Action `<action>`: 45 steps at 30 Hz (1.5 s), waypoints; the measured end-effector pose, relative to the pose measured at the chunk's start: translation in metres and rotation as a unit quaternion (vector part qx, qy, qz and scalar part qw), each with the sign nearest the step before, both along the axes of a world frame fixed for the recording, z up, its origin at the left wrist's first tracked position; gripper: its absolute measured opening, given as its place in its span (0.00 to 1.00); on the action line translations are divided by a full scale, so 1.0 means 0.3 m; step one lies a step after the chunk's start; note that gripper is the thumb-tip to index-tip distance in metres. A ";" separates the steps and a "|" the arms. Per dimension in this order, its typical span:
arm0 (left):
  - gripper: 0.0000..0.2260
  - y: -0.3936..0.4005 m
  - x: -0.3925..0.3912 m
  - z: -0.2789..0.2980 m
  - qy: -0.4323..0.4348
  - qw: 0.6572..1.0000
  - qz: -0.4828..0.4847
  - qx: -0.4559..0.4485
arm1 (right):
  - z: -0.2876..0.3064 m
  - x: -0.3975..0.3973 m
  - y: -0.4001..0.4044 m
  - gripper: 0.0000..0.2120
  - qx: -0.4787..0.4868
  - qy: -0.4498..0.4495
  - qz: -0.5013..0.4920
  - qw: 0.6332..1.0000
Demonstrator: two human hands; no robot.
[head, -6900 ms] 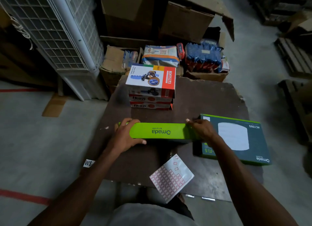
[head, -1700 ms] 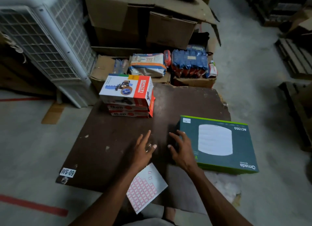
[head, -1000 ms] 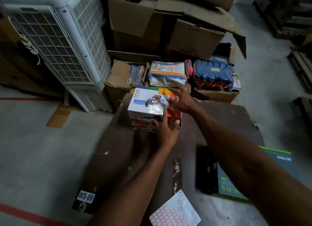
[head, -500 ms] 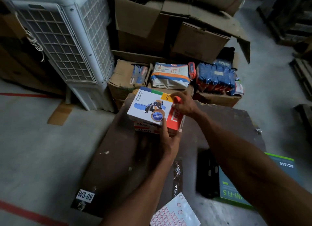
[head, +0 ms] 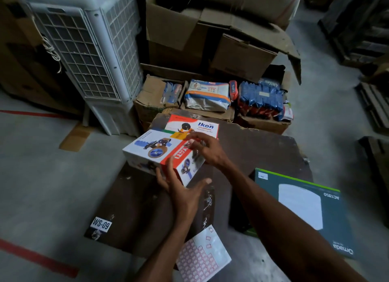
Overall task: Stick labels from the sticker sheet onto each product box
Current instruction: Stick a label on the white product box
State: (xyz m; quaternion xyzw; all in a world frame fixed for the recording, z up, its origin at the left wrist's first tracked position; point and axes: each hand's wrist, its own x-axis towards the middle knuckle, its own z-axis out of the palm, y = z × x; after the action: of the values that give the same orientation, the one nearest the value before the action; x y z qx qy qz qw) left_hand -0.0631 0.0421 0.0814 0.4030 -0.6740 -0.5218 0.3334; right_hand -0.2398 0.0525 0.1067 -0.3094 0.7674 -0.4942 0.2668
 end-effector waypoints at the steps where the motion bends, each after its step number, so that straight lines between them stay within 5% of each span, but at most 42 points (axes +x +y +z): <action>1: 0.56 0.000 0.029 0.006 -0.020 1.000 -0.009 -0.004 | 0.011 0.028 0.014 0.10 0.010 0.005 0.012 1.000; 4: 0.58 -0.020 0.096 0.019 -0.052 0.997 -0.043 -0.022 | 0.010 0.085 0.052 0.10 0.016 0.015 0.028 0.999; 10: 0.45 -0.135 0.173 0.042 -0.075 0.990 -0.109 -0.039 | 0.042 0.154 0.175 0.19 0.012 -0.019 0.024 0.999; 16: 0.44 -0.251 0.207 0.013 -0.125 0.964 -0.230 0.046 | 0.015 0.184 0.279 0.24 0.015 -0.021 0.045 0.999; 25: 0.38 -0.303 0.167 -0.003 -0.136 0.933 -0.321 0.084 | -0.089 0.208 0.353 0.38 0.146 0.152 0.104 0.972; 32: 0.40 -0.370 0.110 -0.005 -0.171 0.908 -0.370 0.098 | -0.081 0.202 0.347 0.36 0.174 0.219 0.086 0.956; 38: 0.40 -0.350 0.076 -0.073 -0.214 0.896 -0.367 -0.130 | -0.085 0.167 0.340 0.32 0.212 0.219 0.093 0.948; 41: 0.32 -0.331 0.036 -0.091 -0.229 0.843 -0.407 -0.266 | -0.077 0.137 0.317 0.30 0.228 0.220 0.097 0.944; 45: 0.27 -0.351 -0.003 -0.104 -0.232 0.852 -0.371 -0.288 | -0.095 0.133 0.287 0.28 0.210 0.235 0.099 0.944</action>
State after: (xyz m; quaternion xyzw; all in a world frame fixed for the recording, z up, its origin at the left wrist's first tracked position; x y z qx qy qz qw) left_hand -0.0640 -0.0630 0.0501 0.1182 -0.9511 -0.2810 0.0500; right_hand -0.1999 0.1387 0.0782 -0.4284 0.8601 -0.2059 0.1851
